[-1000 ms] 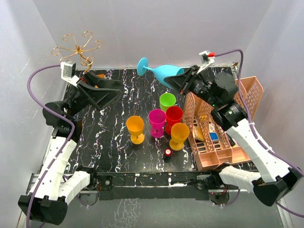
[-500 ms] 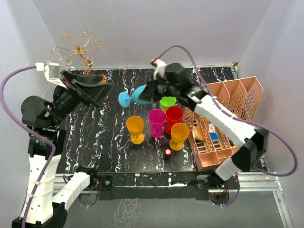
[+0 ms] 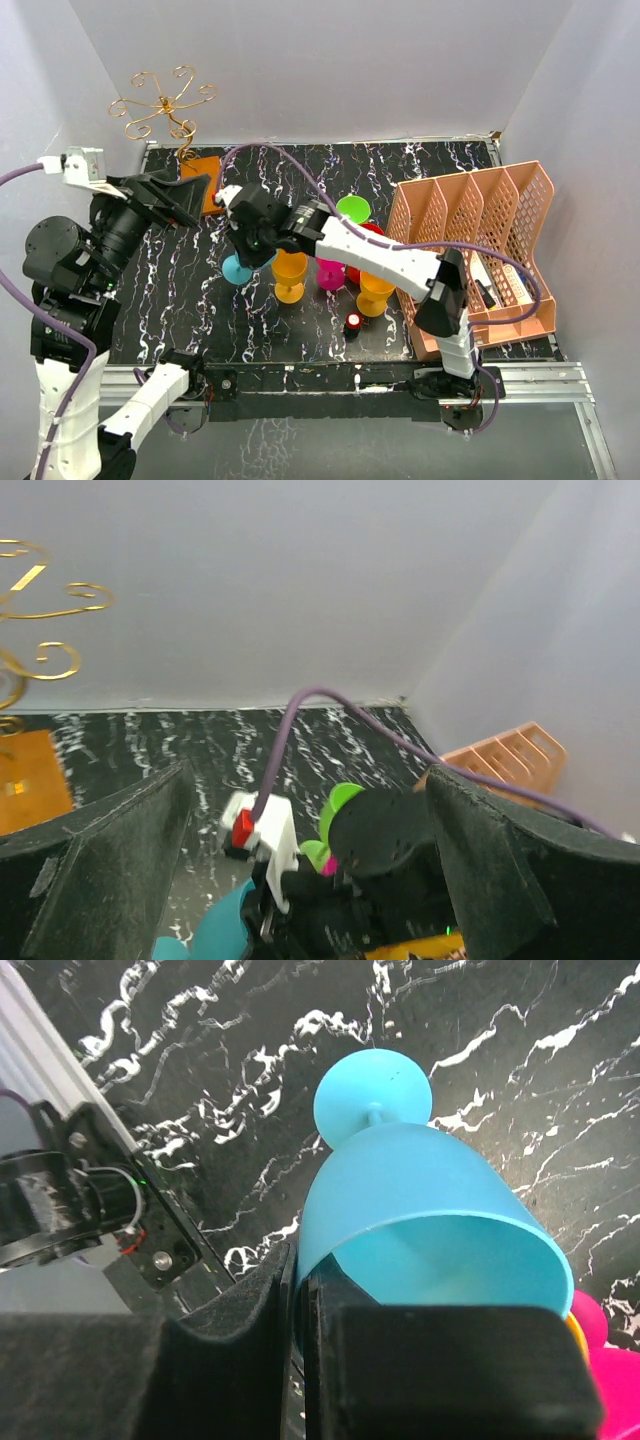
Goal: Take the wine glass off the wine glass rack
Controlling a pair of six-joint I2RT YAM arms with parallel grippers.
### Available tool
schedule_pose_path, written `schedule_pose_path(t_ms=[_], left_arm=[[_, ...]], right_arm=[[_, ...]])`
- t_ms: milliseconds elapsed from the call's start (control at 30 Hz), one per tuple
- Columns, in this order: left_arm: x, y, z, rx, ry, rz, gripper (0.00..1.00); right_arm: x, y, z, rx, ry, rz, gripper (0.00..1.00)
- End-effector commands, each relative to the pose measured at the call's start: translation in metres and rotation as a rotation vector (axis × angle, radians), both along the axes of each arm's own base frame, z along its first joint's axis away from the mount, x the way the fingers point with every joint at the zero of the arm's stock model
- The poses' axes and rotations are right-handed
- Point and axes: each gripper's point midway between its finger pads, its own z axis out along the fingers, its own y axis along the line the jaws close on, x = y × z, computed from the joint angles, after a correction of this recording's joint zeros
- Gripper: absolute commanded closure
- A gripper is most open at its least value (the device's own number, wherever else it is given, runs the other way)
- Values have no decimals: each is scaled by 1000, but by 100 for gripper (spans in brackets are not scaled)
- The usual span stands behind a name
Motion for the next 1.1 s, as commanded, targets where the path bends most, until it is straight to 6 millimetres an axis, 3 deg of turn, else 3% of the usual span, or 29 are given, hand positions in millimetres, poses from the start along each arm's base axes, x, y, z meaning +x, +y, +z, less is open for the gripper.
schedule_pose_path(t_ms=[0, 267, 500, 733, 933, 1000, 1067], left_arm=[[-6, 45, 17, -20, -9, 244, 3], [-17, 57, 24, -29, -26, 293, 3], [-22, 56, 26, -30, -38, 281, 3], [-26, 59, 25, -29, -44, 293, 3], [-27, 59, 26, -23, -49, 292, 3], [-27, 59, 26, -19, -48, 293, 3], [-27, 59, 27, -14, -51, 292, 3]], right_arm=[[-12, 2, -6, -114, -51, 9, 92], [-43, 13, -34, -205, -24, 62, 92], [-47, 19, -44, -233, -8, 75, 92], [-49, 21, -53, -255, -2, 82, 82], [-46, 27, -45, -226, -18, 77, 74], [-44, 30, -34, -199, -32, 69, 70], [-43, 34, -12, -134, -53, 69, 64]])
